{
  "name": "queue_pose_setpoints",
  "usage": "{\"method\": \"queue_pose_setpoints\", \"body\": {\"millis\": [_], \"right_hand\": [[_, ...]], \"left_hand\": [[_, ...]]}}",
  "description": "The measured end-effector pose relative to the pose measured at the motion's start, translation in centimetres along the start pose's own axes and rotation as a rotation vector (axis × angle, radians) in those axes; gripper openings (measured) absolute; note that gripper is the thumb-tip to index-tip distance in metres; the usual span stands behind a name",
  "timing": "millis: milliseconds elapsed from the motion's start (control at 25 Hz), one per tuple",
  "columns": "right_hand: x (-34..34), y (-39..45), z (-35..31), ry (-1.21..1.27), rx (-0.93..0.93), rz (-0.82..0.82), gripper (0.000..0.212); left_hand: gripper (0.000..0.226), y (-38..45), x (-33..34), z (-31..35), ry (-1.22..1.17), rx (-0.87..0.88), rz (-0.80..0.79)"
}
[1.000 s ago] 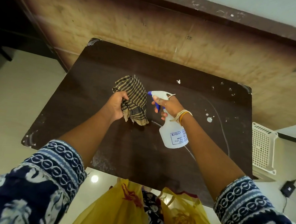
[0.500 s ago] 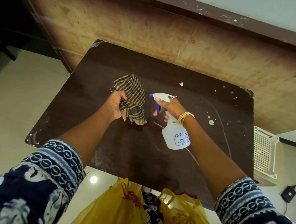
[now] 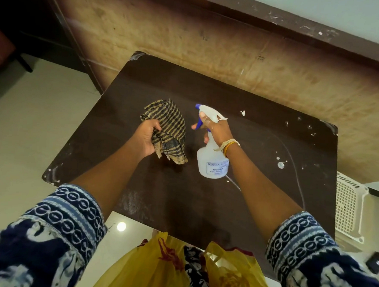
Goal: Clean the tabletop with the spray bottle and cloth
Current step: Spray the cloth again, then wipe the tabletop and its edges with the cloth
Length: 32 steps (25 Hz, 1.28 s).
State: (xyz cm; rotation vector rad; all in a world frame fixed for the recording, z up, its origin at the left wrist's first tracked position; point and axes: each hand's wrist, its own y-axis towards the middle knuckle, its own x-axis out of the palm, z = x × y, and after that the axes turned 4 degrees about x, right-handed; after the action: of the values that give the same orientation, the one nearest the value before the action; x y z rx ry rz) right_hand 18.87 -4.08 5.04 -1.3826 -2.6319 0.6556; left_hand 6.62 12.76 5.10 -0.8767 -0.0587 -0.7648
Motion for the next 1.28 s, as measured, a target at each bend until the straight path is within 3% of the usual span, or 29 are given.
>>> {"method": "queue_pose_setpoints", "body": {"millis": [320, 480, 640, 760, 840, 880, 1000, 1120, 1280], "right_hand": [[7.5, 8.9, -5.4, 0.105, -0.093, 0.013, 0.043], [10.1, 12.0, -7.2, 0.083, -0.115, 0.109, 0.028], [10.1, 12.8, -7.2, 0.0, -0.096, 0.101, 0.037], [9.2, 10.7, -5.1, -0.037, -0.016, 0.158, 0.059], [8.2, 9.0, -2.3, 0.046, 0.062, 0.273, 0.069], [7.8, 8.2, -1.0, 0.147, 0.146, 0.227, 0.071], [5.6, 5.5, 1.3, 0.392, 0.422, -0.078, 0.052], [1.3, 3.0, 2.1, 0.39, 0.403, -0.076, 0.034], [-4.9, -0.9, 2.1, 0.388, 0.252, 0.05, 0.014]], "left_hand": [[0.031, 2.0, -4.1, 2.2, -0.053, -0.005, 0.114], [0.031, 3.4, -5.4, 3.2, -0.072, -0.022, 0.119], [0.036, 4.3, -5.8, 3.8, -0.062, -0.072, 0.083], [0.037, 4.4, -4.9, 3.7, -0.033, -0.114, 0.035], [0.035, 4.4, -3.4, 3.4, 0.02, -0.132, -0.02], [0.034, 4.4, -2.3, 3.1, 0.054, -0.139, -0.059], [0.035, 4.2, 1.2, 1.7, 0.15, -0.152, -0.143], [0.035, 3.8, 4.9, -0.5, 0.204, -0.138, -0.148], [0.031, 2.4, 9.3, -4.3, 0.308, -0.054, -0.114]]}}
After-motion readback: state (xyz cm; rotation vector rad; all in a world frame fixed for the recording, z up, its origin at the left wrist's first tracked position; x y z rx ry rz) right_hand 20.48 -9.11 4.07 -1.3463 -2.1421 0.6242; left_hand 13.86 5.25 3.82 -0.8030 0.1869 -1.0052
